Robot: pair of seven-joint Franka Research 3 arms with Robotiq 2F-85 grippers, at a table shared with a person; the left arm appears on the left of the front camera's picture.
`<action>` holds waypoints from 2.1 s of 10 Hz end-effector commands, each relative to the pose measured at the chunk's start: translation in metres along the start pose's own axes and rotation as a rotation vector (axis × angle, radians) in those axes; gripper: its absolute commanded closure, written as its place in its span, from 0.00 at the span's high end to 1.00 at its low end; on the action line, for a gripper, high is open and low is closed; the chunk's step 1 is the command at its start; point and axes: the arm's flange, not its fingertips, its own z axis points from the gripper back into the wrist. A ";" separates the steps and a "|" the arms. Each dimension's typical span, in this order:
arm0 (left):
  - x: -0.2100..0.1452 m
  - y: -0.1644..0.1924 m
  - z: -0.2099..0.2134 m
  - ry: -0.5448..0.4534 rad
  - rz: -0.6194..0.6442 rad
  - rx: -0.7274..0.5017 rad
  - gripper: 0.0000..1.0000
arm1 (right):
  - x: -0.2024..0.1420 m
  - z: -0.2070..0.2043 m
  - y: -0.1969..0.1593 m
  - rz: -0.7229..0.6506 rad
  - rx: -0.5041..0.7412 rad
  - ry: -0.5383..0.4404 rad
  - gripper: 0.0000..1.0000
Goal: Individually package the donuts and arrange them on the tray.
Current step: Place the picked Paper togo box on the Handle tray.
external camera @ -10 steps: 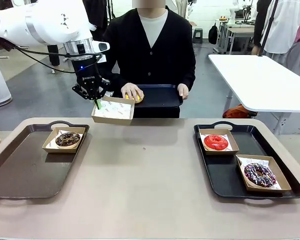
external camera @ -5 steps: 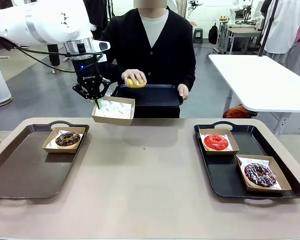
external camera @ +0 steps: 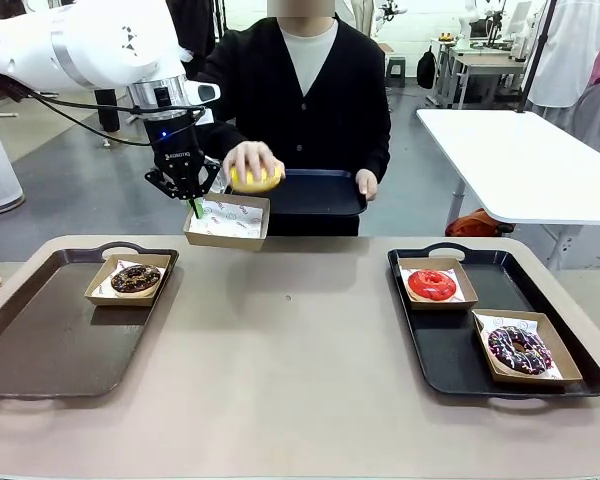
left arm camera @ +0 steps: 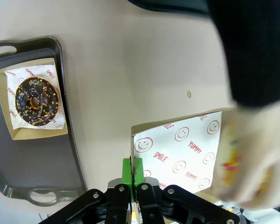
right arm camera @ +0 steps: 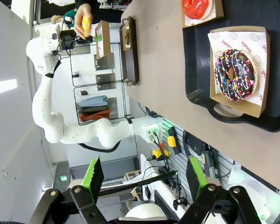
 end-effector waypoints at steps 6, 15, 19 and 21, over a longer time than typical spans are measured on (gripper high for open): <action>-0.004 0.003 0.001 -0.008 0.000 0.002 0.00 | -0.001 0.000 -0.001 -0.006 -0.005 0.005 0.94; -0.004 0.003 0.001 -0.008 0.000 0.002 0.00 | -0.001 0.000 -0.001 -0.006 -0.005 0.005 0.94; -0.004 0.003 0.001 -0.008 0.000 0.002 0.00 | -0.001 0.000 -0.001 -0.006 -0.005 0.005 0.94; -0.004 0.003 0.001 -0.008 0.000 0.002 0.00 | -0.001 0.000 -0.001 -0.006 -0.005 0.005 0.94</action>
